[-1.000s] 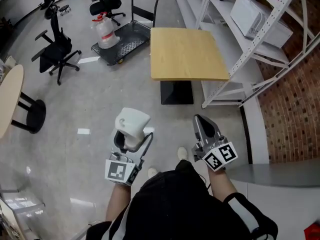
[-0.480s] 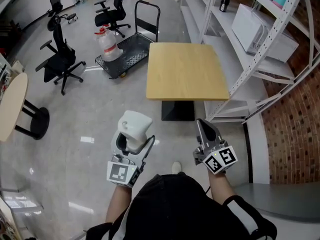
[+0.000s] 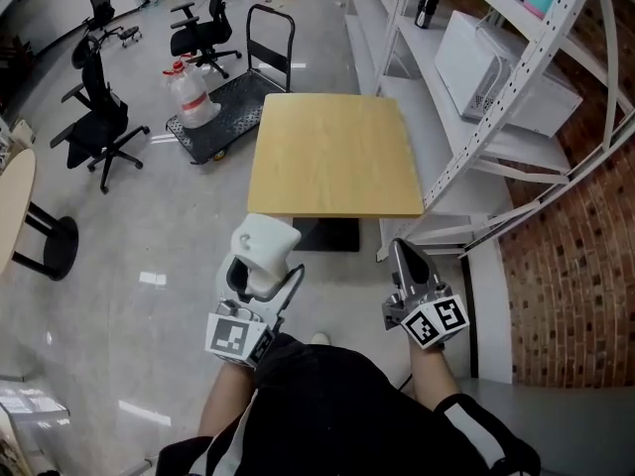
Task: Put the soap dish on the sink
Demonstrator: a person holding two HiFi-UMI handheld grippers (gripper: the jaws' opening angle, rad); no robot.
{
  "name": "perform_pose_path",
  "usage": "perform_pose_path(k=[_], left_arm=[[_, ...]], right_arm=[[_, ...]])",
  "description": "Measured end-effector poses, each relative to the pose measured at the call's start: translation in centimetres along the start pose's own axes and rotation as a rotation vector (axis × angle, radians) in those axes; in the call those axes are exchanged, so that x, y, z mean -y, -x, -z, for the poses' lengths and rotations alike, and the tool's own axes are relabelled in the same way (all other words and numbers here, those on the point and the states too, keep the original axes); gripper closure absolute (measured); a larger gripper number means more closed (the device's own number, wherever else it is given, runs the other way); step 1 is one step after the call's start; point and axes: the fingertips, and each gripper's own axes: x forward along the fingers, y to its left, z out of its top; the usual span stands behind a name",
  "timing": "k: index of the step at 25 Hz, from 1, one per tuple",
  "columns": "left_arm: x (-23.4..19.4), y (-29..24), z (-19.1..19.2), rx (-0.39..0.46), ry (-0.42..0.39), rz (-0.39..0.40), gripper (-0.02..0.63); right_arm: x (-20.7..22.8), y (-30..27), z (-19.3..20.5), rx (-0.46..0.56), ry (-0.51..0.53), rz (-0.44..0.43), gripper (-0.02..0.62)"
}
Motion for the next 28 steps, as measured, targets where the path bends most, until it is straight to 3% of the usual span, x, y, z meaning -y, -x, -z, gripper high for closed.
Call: perform_pose_path(k=[8, 14, 28], left_arm=[[-0.3, -3.7, 0.9, -0.046, -0.050, 0.019, 0.150], [-2.8, -7.7, 1.3, -0.037, -0.035, 0.035, 0.150], [-8.5, -20.5, 1.1, 0.000, -0.070, 0.166, 0.150]], right_arm=[[2.8, -1.2, 0.5, 0.023, -0.027, -0.014, 0.592], [4.8, -4.9, 0.4, 0.032, -0.002, 0.016, 0.592], [10.5, -14.2, -1.3, 0.053, 0.041, 0.116, 0.592]])
